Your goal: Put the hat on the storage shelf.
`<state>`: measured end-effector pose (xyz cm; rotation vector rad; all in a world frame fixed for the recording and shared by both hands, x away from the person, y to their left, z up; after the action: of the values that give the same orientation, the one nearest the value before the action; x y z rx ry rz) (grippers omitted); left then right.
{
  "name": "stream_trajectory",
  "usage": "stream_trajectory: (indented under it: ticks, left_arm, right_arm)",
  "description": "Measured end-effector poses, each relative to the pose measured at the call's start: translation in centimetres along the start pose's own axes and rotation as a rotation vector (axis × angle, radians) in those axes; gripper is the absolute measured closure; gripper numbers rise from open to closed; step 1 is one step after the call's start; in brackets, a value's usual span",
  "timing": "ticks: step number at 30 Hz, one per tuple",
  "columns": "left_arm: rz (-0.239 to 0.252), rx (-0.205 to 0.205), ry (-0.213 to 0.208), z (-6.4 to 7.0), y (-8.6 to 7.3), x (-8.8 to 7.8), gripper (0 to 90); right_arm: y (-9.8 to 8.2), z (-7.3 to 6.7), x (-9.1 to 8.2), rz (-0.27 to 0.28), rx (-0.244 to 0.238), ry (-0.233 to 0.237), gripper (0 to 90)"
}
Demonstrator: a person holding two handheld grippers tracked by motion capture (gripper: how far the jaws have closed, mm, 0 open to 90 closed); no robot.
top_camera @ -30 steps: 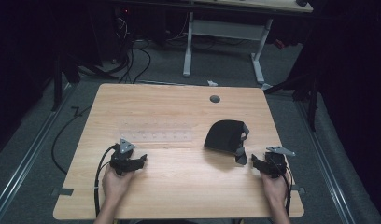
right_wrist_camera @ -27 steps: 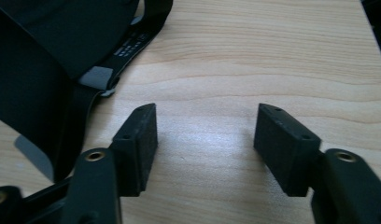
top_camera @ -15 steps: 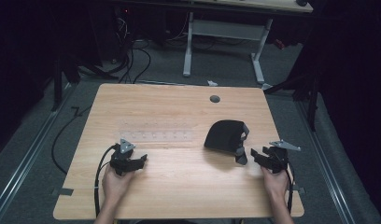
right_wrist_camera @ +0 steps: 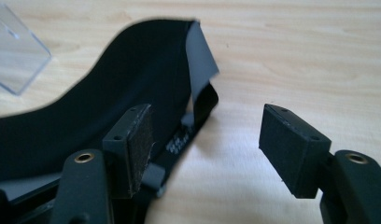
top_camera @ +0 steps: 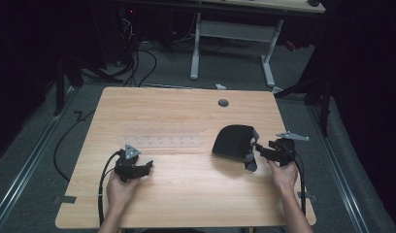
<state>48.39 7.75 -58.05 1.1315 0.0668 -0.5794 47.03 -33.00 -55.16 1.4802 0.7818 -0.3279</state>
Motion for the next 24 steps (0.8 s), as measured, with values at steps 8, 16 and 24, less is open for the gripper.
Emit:
stream_trajectory:
  ticks: [8, 16, 24]
  left_arm:
    - [0.0, 0.0, 0.001, 0.0, 0.0, 0.0, 31.7]
    - [-0.01, 0.005, -0.013, 0.2, -0.2, 0.0, 30.8]
    - [-0.009, 0.005, -0.013, 0.2, -0.2, 0.0, 30.8]
  right_arm:
    - [2.4, -0.2, 0.6, 0.004, 0.002, 0.042, 30.4]
    - [3.4, -0.3, 1.5, -0.004, 0.005, 0.067, 27.5]
    - [5.0, -0.8, 2.3, -0.007, 0.0, 0.1, 26.9]
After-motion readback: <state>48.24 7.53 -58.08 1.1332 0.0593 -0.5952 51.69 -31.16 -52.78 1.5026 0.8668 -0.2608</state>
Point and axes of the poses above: each handheld gripper's, and its own axes: x roughly forward along the jaws, y roughly out of its top, z roughly to its right, the point moved 10 cm from there along x, roughly forward along the jaws, and after that the axes turned 3 degrees about -x, right-handed, at the moved point
